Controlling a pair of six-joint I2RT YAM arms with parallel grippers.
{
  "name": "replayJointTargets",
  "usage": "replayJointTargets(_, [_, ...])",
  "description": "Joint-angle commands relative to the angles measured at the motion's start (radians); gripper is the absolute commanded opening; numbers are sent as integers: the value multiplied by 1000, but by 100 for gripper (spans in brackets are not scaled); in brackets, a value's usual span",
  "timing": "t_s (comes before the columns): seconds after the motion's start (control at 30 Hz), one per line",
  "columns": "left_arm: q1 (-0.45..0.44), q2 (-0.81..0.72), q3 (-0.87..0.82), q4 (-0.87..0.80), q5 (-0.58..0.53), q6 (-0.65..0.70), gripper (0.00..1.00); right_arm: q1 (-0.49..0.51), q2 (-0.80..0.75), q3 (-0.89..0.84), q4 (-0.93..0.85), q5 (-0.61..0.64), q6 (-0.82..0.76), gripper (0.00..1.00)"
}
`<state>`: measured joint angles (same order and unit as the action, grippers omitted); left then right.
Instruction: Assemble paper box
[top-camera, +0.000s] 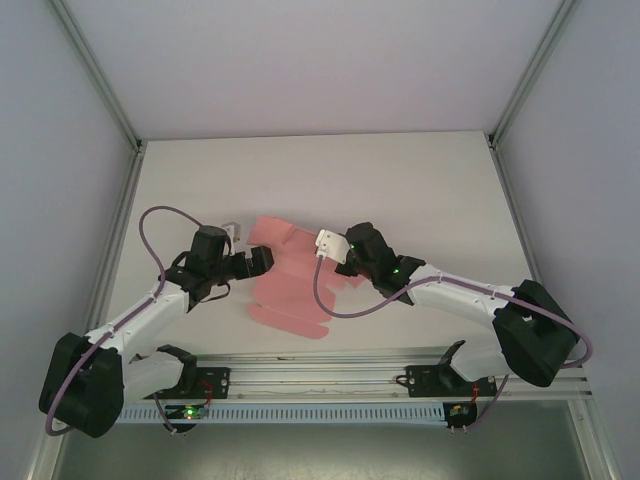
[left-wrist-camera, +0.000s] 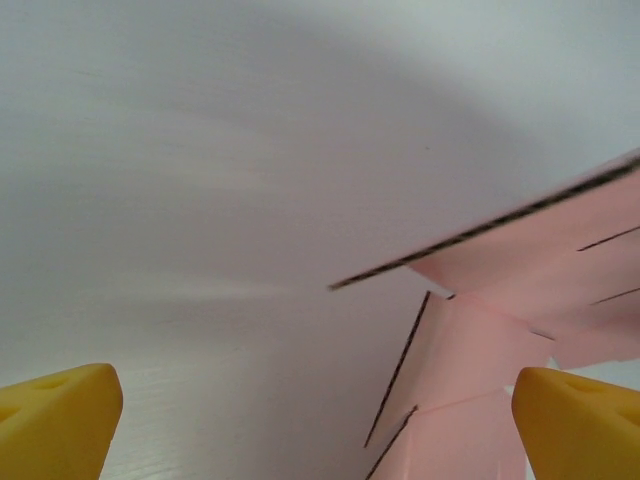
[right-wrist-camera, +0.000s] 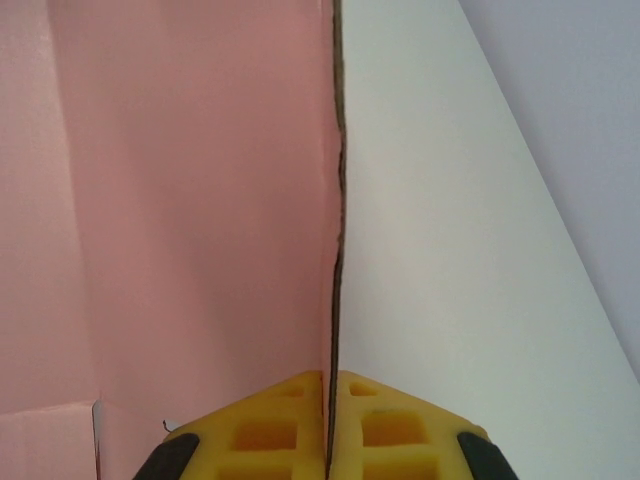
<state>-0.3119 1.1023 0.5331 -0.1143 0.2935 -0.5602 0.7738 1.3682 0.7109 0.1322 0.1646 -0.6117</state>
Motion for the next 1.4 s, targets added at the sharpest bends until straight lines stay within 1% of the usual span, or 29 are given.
replayJointTargets(0.0, [8, -9, 9, 2, -37, 28, 100, -8, -12, 7, 21, -12, 23, 0])
replayJointTargets(0.03, [8, -18, 11, -22, -71, 28, 100, -11, -12, 6, 20, -6, 24, 0])
replayJointTargets(0.07, [8, -31, 9, -23, -75, 34, 100, -12, -11, 5, 18, -2, 23, 0])
replayJointTargets(0.1, [8, -40, 1, -8, -50, 37, 98, -11, -9, 5, 15, -3, 22, 0])
replayJointTargets(0.2, [9, -50, -33, 117, 104, 14, 89, -11, -6, 6, 13, -8, 23, 0])
replayJointTargets(0.27, [8, -34, -38, 165, 145, -4, 80, -12, -2, 10, 14, -13, 25, 0])
replayJointTargets(0.4, [7, 17, -5, 143, 153, 4, 56, -12, 0, 15, 13, -18, 29, 0])
replayJointTargets(0.47, [5, 30, -2, 166, 176, -1, 33, -11, 1, 16, 13, -18, 29, 0])
replayJointTargets(0.5, [1, 31, -3, 177, 186, -1, 23, -11, 4, 17, 11, -15, 31, 0])
replayJointTargets(0.53, [-8, 27, -4, 185, 188, 5, 16, -11, 5, 19, 7, -11, 33, 0])
replayJointTargets(0.57, [-17, 22, -5, 183, 183, 17, 12, -11, 7, 19, 7, -7, 34, 0])
replayJointTargets(0.63, [-43, 9, -2, 153, 136, 38, 5, -12, 11, 20, 7, -10, 36, 0])
replayJointTargets(0.73, [-75, -8, 18, 77, 52, 66, 2, -11, 15, 27, -4, 1, 45, 0])
replayJointTargets(0.9, [-163, -21, 74, -48, -136, 102, 2, 0, 20, 43, -27, 12, 53, 0])
replayJointTargets(1.0, [-220, -3, 114, -89, -221, 122, 2, 18, 28, 53, -36, 26, 46, 0])
replayJointTargets(1.07, [-253, 24, 149, -119, -270, 138, 3, 31, 33, 58, -40, 31, 43, 0])
replayJointTargets(1.17, [-315, 81, 204, -159, -389, 155, 2, 49, 40, 69, -45, 38, 49, 0])
replayJointTargets(1.23, [-367, 124, 235, -165, -462, 170, 0, 56, 40, 73, -45, 39, 57, 0])
replayJointTargets(1.37, [-471, 208, 297, -168, -627, 169, 0, 69, 38, 69, -43, 40, 55, 0])
